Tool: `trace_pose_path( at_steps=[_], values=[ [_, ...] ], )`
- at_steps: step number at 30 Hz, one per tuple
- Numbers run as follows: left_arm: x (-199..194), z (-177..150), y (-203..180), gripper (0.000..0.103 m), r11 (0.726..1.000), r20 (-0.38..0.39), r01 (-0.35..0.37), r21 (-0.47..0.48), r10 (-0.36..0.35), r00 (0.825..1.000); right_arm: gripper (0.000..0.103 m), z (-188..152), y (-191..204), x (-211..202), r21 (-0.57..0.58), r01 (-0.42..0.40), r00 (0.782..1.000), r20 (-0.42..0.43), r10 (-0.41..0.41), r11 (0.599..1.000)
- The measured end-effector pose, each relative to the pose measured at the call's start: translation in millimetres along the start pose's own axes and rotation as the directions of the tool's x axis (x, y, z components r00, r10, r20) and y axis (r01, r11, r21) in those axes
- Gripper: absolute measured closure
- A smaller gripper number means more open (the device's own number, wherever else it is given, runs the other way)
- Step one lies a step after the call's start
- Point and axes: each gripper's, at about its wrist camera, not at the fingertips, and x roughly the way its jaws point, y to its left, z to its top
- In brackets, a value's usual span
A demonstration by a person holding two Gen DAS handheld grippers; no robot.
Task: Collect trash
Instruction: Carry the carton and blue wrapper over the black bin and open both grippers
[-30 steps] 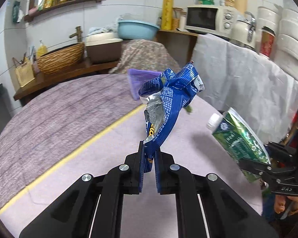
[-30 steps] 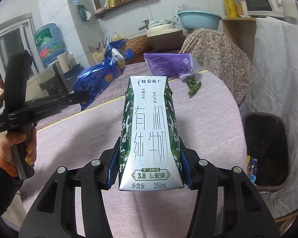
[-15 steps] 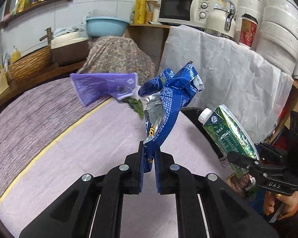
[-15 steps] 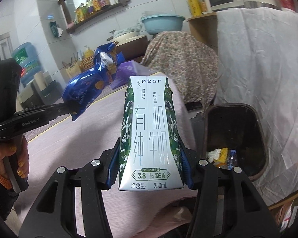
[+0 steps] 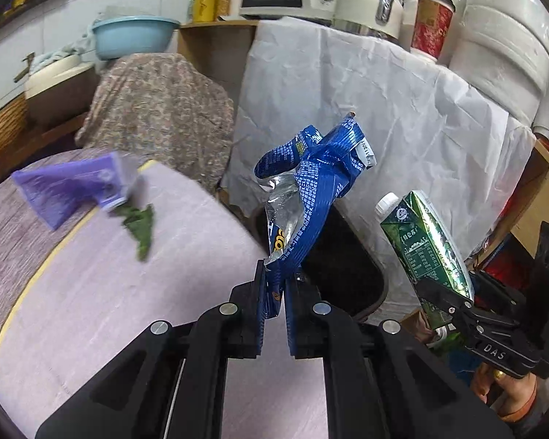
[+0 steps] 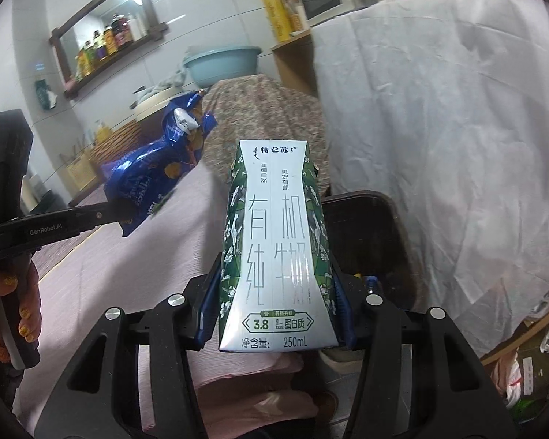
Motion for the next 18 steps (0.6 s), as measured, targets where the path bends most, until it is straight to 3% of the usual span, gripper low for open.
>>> trace_pose_path(
  at_steps=[7,13,18],
  values=[
    [60.7,16.4,-33.9,0.093,0.999,-0.117,0.047,0.017,-0.044,0.992,0.051,-1.4,-39.1,2.4,0.055,0.063,0.998,-0.012,-0.062,0.997],
    [111.1,17.5,-48.6,0.093,0.999,-0.232,0.035,-0.018,-0.039,0.972,0.051,-7.1,-64.8,11.0,0.089,0.096,0.995,-0.034,-0.093,0.991],
    [139.4,17.0,-54.4,0.089,0.999,-0.285,0.008,-0.032,-0.017,0.958,0.051,-14.5,-85.4,17.9,0.121,0.13,0.991,-0.056,-0.124,0.984]
  ],
)
